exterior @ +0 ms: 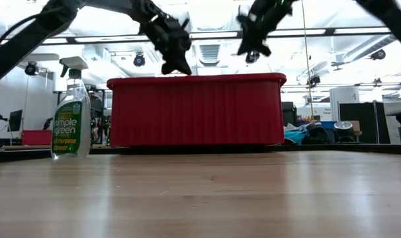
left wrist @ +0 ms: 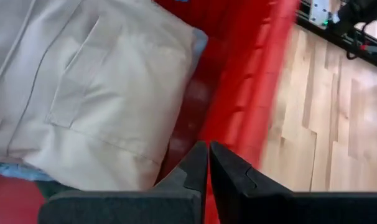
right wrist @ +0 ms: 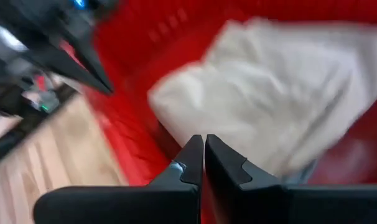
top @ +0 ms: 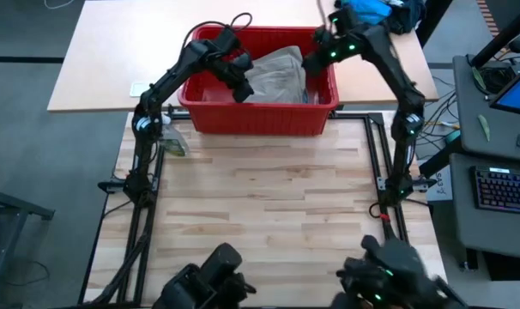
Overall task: Fold Laundry from Bin
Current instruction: Return to Home Position
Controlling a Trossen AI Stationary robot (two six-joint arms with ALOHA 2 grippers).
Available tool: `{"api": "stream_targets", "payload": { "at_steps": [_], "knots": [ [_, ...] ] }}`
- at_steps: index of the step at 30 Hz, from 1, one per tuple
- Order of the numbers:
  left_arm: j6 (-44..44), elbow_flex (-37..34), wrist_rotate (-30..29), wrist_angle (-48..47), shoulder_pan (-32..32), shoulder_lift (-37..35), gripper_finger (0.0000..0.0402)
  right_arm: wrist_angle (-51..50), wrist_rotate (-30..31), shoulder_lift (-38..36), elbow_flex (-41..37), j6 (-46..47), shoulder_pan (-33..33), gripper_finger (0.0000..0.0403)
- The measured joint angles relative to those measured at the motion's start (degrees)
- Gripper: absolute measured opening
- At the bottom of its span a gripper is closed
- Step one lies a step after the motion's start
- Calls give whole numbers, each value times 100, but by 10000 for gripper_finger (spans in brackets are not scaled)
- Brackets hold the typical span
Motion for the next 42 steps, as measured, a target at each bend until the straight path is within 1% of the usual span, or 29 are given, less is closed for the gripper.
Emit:
{"api": "stream_targets", "payload": {
  "at_steps": [2,5,9,11,14,17,20,23,25,27,30,33,35,38,40,42],
  "knots": [
    [53,0,-78,-23,-98,-107,0,133,-38,-224,9,-33,7,9],
    [64,0,-115,-55,-251,-237,0,-14,-234,-425,2,-140,-18,9],
    [173,0,-114,-158,-466,-523,0,-659,-850,-615,-4,-305,58,9],
    [182,2,-114,-273,-569,-610,0,-1165,-957,-643,3,-444,150,9],
    [96,-2,-169,-382,-754,-632,0,-1683,-925,-620,-71,-626,433,9],
    [-163,-11,-175,-338,-1018,-618,0,-1691,-890,-618,-208,-695,918,9],
    [-185,-35,-197,-738,-1378,-577,0,-1697,-574,-626,-453,-740,1381,9],
    [-135,-87,-624,-1218,-1763,-569,0,-1704,-101,-691,-895,-708,1690,9],
    [-136,-95,-855,-1518,-1975,-569,0,-1679,16,-821,-1307,-655,1834,9],
    [-169,-156,-887,-1657,-2156,-569,0,-1554,16,-1057,-1843,-645,1960,9],
    [-259,-314,-852,-1697,-2391,-648,0,-815,39,-1601,-2877,-454,2128,9],
    [-456,-669,-717,-1364,-2603,-947,0,442,58,-2393,-4098,-295,2314,9],
    [-765,-1052,-709,-843,-2747,-1234,0,1413,56,-2977,-4918,-261,2467,9],
    [-1197,-1881,-740,64,-3028,-1798,0,2747,60,-3768,-6034,-138,2724,9],
    [-1564,-2555,-840,801,-3256,-2266,0,3402,57,-4211,-6640,-31,2887,9],
    [-2028,-3254,-1081,1610,-3493,-2736,0,3966,58,-4594,-7146,6,2979,9]
  ]
}}
